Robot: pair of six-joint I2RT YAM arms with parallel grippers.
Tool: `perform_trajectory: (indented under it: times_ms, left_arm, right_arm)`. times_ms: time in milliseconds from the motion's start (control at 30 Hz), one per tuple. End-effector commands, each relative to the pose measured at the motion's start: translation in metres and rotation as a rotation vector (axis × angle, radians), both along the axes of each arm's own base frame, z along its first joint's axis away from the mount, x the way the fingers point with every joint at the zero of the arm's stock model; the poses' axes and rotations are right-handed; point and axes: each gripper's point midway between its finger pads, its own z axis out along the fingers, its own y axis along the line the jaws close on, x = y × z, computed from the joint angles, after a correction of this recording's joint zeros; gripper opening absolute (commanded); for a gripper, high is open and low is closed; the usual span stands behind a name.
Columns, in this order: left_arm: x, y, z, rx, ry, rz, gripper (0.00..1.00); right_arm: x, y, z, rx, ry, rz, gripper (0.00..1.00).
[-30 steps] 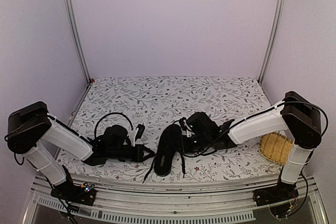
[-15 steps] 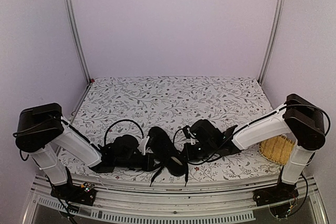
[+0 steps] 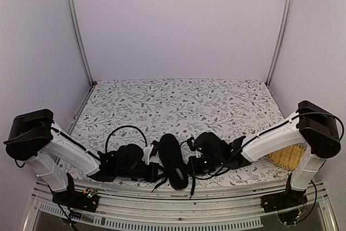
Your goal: Tie the shoes
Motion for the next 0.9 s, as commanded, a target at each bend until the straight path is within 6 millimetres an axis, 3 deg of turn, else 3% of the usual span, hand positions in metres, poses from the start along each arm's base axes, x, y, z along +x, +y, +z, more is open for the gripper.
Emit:
perform_trajectory:
  times_ms: [0, 200, 333, 567, 867]
  left_arm:
    - [-0.022, 0.000, 0.014, 0.038, -0.026, -0.035, 0.00]
    - [-0.010, 0.008, 0.062, -0.010, -0.138, 0.032, 0.00]
    - [-0.009, 0.010, 0.081, -0.040, -0.183, 0.028, 0.00]
    - [-0.012, 0.013, 0.083, -0.029, -0.194, 0.001, 0.00]
    - [-0.017, 0.006, 0.086, -0.070, -0.198, -0.039, 0.00]
  right_arm:
    - [-0.048, 0.015, 0.016, 0.058, 0.080, 0.119, 0.02]
    - [-0.030, 0.007, 0.047, 0.030, -0.018, 0.062, 0.02]
    - [-0.017, 0.006, 0.064, 0.020, -0.080, 0.039, 0.02]
    - [0.003, 0.007, 0.070, 0.022, -0.116, 0.021, 0.02]
    - [-0.003, 0.031, 0.056, 0.033, -0.081, 0.137, 0.02]
